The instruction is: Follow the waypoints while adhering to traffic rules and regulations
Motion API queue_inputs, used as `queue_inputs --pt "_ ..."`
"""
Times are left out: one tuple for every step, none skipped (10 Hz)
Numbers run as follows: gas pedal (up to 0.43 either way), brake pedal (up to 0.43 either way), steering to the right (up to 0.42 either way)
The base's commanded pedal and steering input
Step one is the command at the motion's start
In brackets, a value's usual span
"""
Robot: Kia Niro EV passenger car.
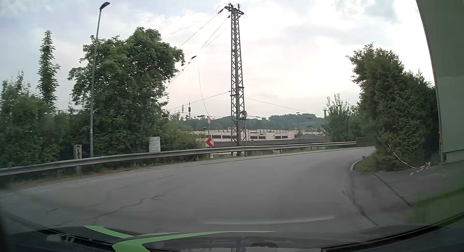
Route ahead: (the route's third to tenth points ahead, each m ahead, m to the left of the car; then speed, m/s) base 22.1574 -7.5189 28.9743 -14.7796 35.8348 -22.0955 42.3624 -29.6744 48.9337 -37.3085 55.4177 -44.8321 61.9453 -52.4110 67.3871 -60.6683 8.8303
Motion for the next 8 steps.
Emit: queue_inputs --pt "0.039 0.0 0.13" --pt "0.039 0.0 0.134" --pt "0.047 0.0 0.135" --pt "0.047 0.0 0.141" --pt "0.059 0.0 0.146" --pt "0.059 0.0 0.149" --pt "0.067 0.0 0.151" --pt "0.067 0.0 0.151"
